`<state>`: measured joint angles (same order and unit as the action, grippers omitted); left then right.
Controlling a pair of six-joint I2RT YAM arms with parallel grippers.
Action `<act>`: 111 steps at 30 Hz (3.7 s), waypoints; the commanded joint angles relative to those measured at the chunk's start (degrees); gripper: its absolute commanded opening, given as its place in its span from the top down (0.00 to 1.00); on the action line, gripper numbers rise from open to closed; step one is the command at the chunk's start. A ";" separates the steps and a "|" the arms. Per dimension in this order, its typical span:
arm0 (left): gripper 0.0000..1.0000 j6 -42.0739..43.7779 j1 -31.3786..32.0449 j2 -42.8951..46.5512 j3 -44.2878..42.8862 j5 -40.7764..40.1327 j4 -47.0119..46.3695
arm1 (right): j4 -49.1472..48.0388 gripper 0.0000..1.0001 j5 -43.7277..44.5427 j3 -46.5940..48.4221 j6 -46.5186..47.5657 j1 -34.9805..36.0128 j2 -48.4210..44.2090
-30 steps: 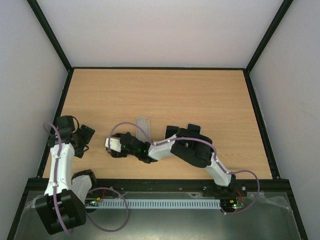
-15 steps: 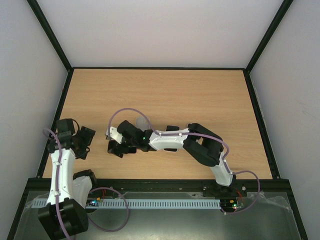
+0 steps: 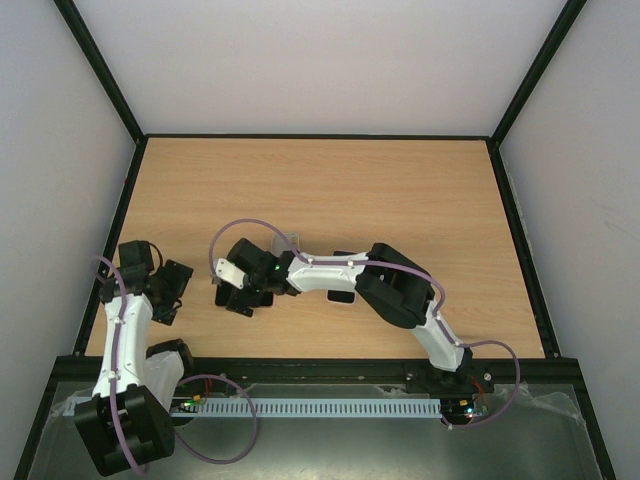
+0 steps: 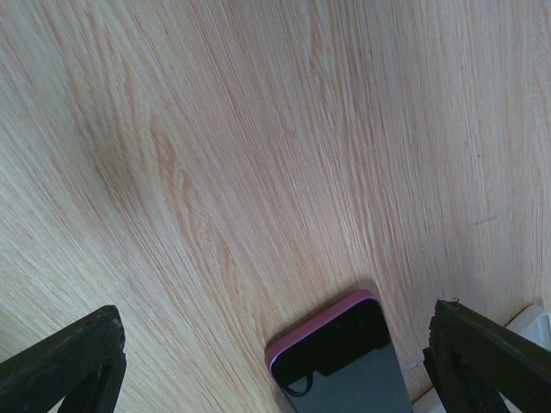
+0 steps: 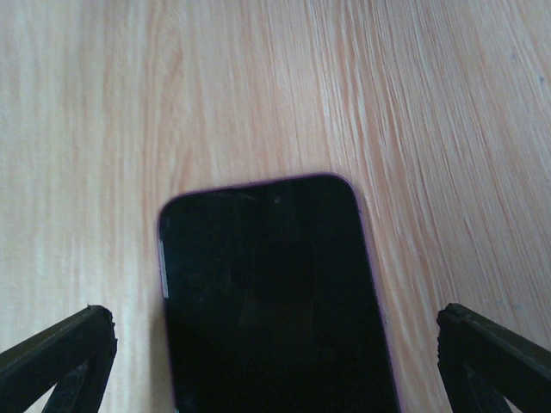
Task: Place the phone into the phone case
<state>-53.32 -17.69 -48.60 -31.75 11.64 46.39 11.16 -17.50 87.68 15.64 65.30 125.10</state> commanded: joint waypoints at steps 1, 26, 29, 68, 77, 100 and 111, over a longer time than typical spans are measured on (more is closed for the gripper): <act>0.04 0.88 -0.17 -0.12 1.12 -0.83 -0.72 | 5.01 0.02 2.30 1.83 2.82 -0.29 1.82; 0.02 0.67 -0.24 0.82 0.83 -0.74 -0.43 | 13.09 0.13 6.24 2.52 2.69 0.45 3.44; 0.02 0.72 -0.24 0.92 0.86 -0.53 -0.42 | 14.11 0.25 5.50 2.65 2.37 0.60 3.20; 0.01 -1.78 -1.40 -3.75 1.05 -1.69 -2.93 | 18.23 0.05 8.54 7.76 -7.65 0.14 0.21; 0.01 -1.52 -2.91 -1.76 1.55 -1.95 -1.52 | 21.80 0.02 9.42 12.36 -6.39 0.36 5.73; 0.02 -1.42 -3.10 -0.33 0.05 -0.26 0.01 | 25.31 0.14 6.42 10.86 -7.04 -1.84 8.06; 0.01 -1.41 -3.15 -0.35 -0.11 -0.57 0.31 | 21.07 0.32 6.34 7.76 -11.27 -1.75 3.34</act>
<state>-54.52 -20.34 -49.52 -31.00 10.68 44.84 29.45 -13.08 98.76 7.01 63.81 129.78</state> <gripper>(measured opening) 0.991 0.724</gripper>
